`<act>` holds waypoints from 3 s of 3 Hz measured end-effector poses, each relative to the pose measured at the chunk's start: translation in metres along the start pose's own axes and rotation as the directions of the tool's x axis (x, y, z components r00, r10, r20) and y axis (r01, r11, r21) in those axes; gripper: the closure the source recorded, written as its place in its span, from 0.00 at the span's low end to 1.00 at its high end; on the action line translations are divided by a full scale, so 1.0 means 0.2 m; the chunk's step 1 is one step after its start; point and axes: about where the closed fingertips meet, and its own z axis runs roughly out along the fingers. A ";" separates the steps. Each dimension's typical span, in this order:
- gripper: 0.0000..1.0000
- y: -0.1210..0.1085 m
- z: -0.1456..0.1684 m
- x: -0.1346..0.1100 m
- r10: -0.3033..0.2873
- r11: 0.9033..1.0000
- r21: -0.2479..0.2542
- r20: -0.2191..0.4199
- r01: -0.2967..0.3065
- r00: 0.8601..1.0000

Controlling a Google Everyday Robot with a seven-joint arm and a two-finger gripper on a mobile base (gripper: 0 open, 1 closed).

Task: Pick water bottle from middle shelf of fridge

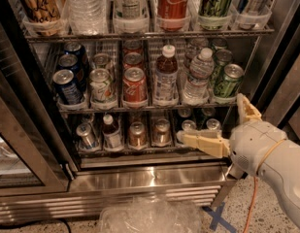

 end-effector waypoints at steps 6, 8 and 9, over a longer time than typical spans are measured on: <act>0.00 -0.22 0.18 0.04 0.227 0.957 0.185 0.016 -0.226 0.974; 0.00 -0.26 0.29 0.00 0.095 0.969 0.230 -0.021 -0.088 0.995; 0.00 -0.31 0.28 0.04 0.056 0.960 0.276 -0.060 -0.037 0.997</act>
Offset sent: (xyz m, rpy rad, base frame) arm 0.0517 -0.0639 -0.0270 0.2885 0.1153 -0.3676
